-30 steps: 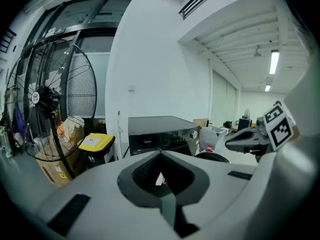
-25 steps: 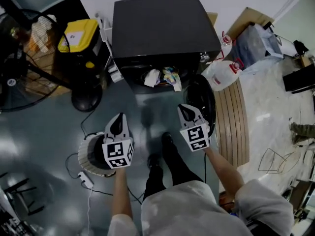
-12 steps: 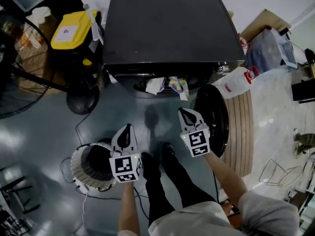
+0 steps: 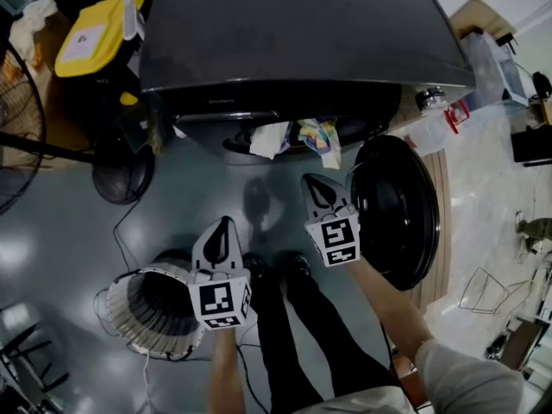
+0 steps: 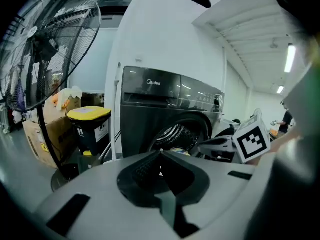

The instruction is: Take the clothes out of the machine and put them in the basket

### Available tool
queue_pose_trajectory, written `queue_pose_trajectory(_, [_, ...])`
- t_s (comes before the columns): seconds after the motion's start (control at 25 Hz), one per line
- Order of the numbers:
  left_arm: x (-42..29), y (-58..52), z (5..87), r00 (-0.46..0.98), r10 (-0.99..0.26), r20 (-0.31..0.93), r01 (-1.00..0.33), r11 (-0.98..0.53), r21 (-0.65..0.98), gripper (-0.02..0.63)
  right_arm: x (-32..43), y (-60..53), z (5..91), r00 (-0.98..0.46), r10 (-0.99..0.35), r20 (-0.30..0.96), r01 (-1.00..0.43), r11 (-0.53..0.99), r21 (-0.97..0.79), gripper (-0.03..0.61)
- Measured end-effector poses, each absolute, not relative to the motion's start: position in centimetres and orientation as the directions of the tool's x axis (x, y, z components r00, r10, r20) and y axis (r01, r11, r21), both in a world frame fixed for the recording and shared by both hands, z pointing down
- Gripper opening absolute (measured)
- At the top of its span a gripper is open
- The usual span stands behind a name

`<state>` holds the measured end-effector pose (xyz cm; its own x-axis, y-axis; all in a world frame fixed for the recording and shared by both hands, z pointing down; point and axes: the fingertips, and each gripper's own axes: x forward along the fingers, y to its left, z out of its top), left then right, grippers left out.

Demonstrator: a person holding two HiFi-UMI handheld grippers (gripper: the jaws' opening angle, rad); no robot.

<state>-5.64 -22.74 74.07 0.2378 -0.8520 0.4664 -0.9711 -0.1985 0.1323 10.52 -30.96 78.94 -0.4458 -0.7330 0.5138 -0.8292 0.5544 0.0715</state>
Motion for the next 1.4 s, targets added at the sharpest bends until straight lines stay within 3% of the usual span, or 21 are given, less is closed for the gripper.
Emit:
queue_pose_trajectory(0.4, [-6.0, -25.4, 82.7, 0.292, -0.858, 0.422, -0.956, -0.254, 0.147, 0.018, 8.7, -34.5, 91.1, -0.422, -0.738, 0.527, -0.875, 0.483, -0.024, 0.031])
queue_pose_trajectory(0.44, [-6.1, -25.6, 83.4, 0.295, -0.859, 0.419, -0.955, -0.257, 0.146, 0.018, 8.4, -34.9, 92.4, -0.436, -0.728, 0.53, -0.873, 0.486, -0.051, 0.071])
queue_pose_trajectory(0.56, [-6.2, -26.1, 85.5, 0.298, -0.861, 0.412, -0.954, -0.259, 0.149, 0.018, 7.2, -36.6, 95.9, -0.479, -0.718, 0.505, -0.862, 0.493, -0.118, 0.306])
queue_pose_trajectory(0.6, [-6.1, -26.2, 86.1, 0.3, -0.86, 0.413, -0.954, -0.26, 0.152, 0.018, 7.0, -37.3, 96.8, -0.482, -0.724, 0.494, -0.862, 0.491, -0.123, 0.349])
queue_pose_trajectory(0.88, [-6.6, -27.0, 89.6, 0.304, -0.856, 0.419, -0.953, -0.27, 0.139, 0.018, 6.9, -43.9, 101.8, -0.445, -0.766, 0.463, -0.895, 0.394, -0.208, 0.451])
queue_pose_trajectory(1.2, [-8.0, -27.4, 91.4, 0.279, -0.85, 0.447, -0.96, -0.256, 0.113, 0.018, 5.7, -45.8, 104.9, -0.472, -0.731, 0.493, -0.881, 0.375, -0.288, 0.437])
queue_pose_trajectory(1.24, [-8.0, -27.6, 91.2, 0.28, -0.858, 0.431, -0.96, -0.257, 0.111, 0.018, 5.5, -45.7, 104.8, -0.481, -0.722, 0.497, -0.877, 0.388, -0.285, 0.373])
queue_pose_trajectory(1.4, [-7.8, -28.0, 90.3, 0.284, -0.88, 0.38, -0.959, -0.253, 0.132, 0.018, 4.9, -45.5, 104.6, -0.479, -0.71, 0.516, -0.877, 0.413, -0.245, 0.252])
